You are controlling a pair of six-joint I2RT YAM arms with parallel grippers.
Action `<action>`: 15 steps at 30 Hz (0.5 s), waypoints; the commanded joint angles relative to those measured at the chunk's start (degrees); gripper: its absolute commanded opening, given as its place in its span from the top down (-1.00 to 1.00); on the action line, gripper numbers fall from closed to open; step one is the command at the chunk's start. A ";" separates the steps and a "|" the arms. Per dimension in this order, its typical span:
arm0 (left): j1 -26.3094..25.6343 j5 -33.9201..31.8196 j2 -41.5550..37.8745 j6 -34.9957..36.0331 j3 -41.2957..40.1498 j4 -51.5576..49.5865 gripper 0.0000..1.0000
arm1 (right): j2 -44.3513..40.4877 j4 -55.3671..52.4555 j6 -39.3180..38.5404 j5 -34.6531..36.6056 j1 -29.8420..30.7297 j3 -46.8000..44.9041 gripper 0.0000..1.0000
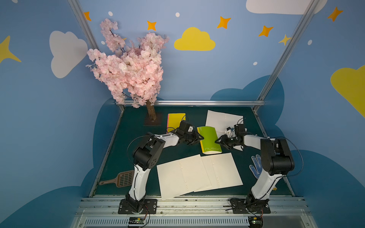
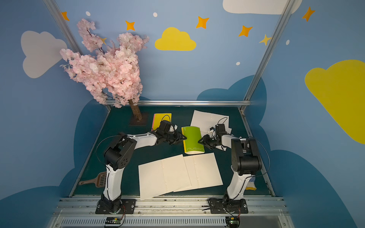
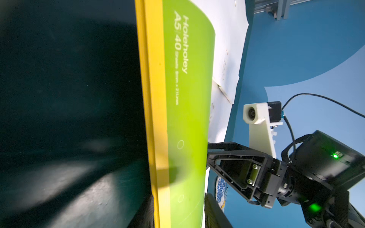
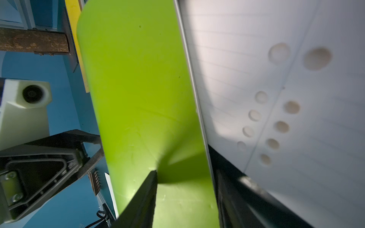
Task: Close the notebook
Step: Pick up the notebook from the center of the board.
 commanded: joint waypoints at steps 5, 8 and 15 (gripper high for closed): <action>-2.12 7.24 -0.91 -0.21 -0.04 5.51 0.16 | 1.55 0.82 -0.11 -2.98 1.49 -0.40 0.04; -2.20 7.79 -0.64 -0.21 0.12 5.68 0.16 | 1.56 0.91 0.00 -3.16 1.54 -0.40 0.05; -2.32 10.28 0.53 -0.70 0.82 7.57 0.16 | 1.93 1.75 0.51 -4.18 1.48 -0.57 0.04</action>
